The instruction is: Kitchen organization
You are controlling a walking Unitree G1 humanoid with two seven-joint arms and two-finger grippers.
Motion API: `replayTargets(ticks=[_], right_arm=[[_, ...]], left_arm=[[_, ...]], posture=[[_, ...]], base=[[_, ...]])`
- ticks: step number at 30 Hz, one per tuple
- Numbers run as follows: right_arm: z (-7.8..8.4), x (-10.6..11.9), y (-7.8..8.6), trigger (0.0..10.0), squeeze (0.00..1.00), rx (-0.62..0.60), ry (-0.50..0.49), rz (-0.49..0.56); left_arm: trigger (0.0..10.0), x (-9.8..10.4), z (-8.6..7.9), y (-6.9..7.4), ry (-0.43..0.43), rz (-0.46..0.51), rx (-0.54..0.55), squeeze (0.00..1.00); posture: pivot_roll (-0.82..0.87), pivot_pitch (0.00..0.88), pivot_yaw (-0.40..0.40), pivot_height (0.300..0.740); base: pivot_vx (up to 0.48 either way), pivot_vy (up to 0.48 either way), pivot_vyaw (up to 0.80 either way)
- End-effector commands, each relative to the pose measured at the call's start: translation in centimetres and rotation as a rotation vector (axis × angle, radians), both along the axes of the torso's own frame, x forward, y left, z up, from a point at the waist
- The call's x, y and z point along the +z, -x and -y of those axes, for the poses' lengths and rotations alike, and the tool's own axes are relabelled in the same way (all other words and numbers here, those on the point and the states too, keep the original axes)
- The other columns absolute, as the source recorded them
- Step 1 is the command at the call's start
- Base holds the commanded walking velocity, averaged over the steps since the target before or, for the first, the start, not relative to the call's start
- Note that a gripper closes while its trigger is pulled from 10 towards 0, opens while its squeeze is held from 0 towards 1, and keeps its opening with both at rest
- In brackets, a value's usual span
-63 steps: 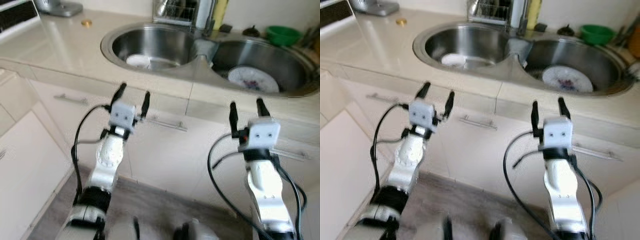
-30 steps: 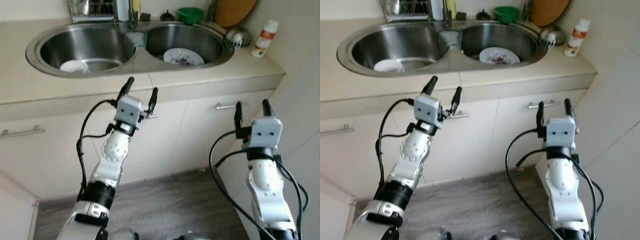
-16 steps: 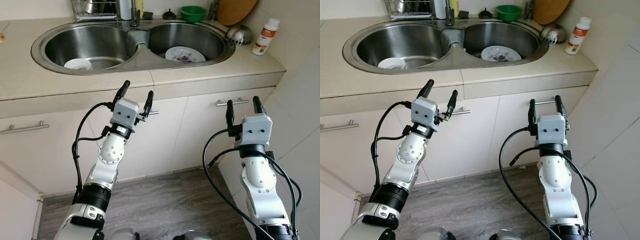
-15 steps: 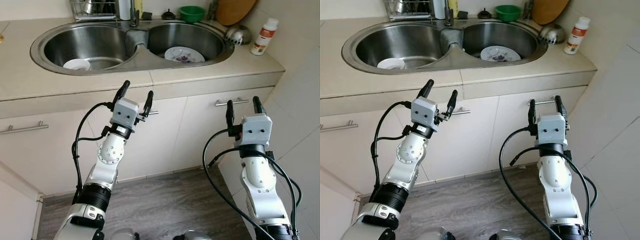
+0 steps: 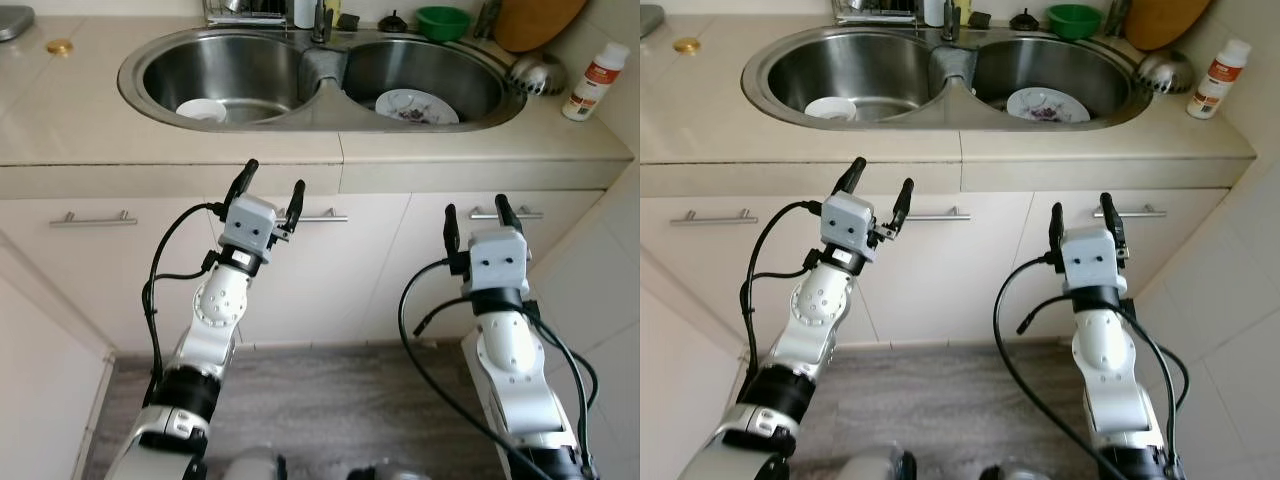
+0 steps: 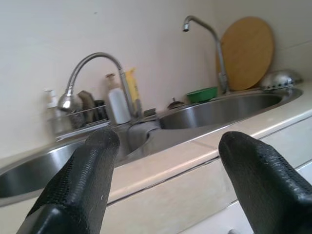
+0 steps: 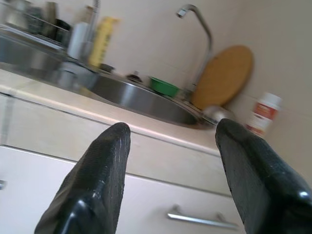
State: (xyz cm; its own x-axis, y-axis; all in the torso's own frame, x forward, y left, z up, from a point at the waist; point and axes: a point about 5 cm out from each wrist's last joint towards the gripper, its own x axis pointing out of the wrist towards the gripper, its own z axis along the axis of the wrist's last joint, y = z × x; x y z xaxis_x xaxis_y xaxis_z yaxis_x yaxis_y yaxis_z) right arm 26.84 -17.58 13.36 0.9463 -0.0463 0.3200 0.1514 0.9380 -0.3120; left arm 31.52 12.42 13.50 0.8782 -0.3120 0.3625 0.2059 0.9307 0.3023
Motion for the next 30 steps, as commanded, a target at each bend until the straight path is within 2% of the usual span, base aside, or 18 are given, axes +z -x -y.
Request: replayTargets(ticks=[1,14,20,22,23,24,25,27,29,30], right_arm=[[0.7,-0.1,-0.1,10.0,0.00,-0.032,-0.017,-0.012],[0.8,-0.3,-0.1,10.0,0.00,-0.037,-0.024,-0.018],[0.7,-0.7,-0.1,10.0,0.00,-0.029,-0.023,-0.038],[0.5,-1.3,0.0,10.0,0.00,0.008,0.008,-0.086],[0.2,-2.2,0.2,10.0,0.00,0.050,0.056,-0.155],[0.2,-2.2,0.2,10.0,0.00,0.050,0.056,-0.155],[-0.1,-3.2,0.5,10.0,0.00,0.090,0.104,-0.225],[-0.4,-4.3,1.1,10.0,0.00,0.137,0.150,-0.297],[-0.5,-4.6,1.3,10.0,0.00,0.148,0.160,-0.315],[0.1,-5.6,1.8,10.0,0.00,0.128,0.162,-0.375]], left_arm=[[10.0,0.0,0.3,-0.1,-0.001,-0.006,-0.007,0.00],[10.0,0.0,0.3,-0.1,0.024,-0.015,-0.009,0.00],[10.0,-0.3,0.4,-0.1,0.008,-0.032,-0.017,0.00],[10.0,-1.0,0.4,0.3,-0.021,-0.065,-0.024,0.00],[10.0,-2.2,0.4,0.8,-0.046,-0.122,-0.028,0.00],[10.0,-2.2,0.4,0.8,-0.046,-0.122,-0.028,0.00],[10.0,-3.4,0.3,1.4,-0.066,-0.179,-0.032,0.00],[10.0,-4.9,0.0,2.1,-0.032,-0.272,-0.032,0.00],[10.0,-5.2,0.0,2.3,-0.020,-0.295,-0.032,0.00],[10.0,-6.6,-0.5,2.8,-0.036,-0.383,-0.006,0.00]], posture=[[0.05,0.000,-0.055,0.740],[0.05,0.000,-0.055,0.740],[0.06,0.000,-0.054,0.740],[0.05,0.000,-0.052,0.740],[0.05,0.000,-0.047,0.740],[0.05,0.000,-0.047,0.740],[0.05,0.000,-0.044,0.740],[0.05,0.000,-0.044,0.740],[0.05,0.000,-0.044,0.740],[0.05,0.000,-0.041,0.740]], base=[[0.000,0.000,0.00],[0.000,0.000,0.00],[0.000,0.406,0.00],[0.000,0.480,0.00],[0.000,0.480,0.00],[0.000,0.480,0.00],[0.000,0.480,0.00],[0.000,0.480,0.00],[0.000,0.480,0.00],[0.000,0.480,0.00]])
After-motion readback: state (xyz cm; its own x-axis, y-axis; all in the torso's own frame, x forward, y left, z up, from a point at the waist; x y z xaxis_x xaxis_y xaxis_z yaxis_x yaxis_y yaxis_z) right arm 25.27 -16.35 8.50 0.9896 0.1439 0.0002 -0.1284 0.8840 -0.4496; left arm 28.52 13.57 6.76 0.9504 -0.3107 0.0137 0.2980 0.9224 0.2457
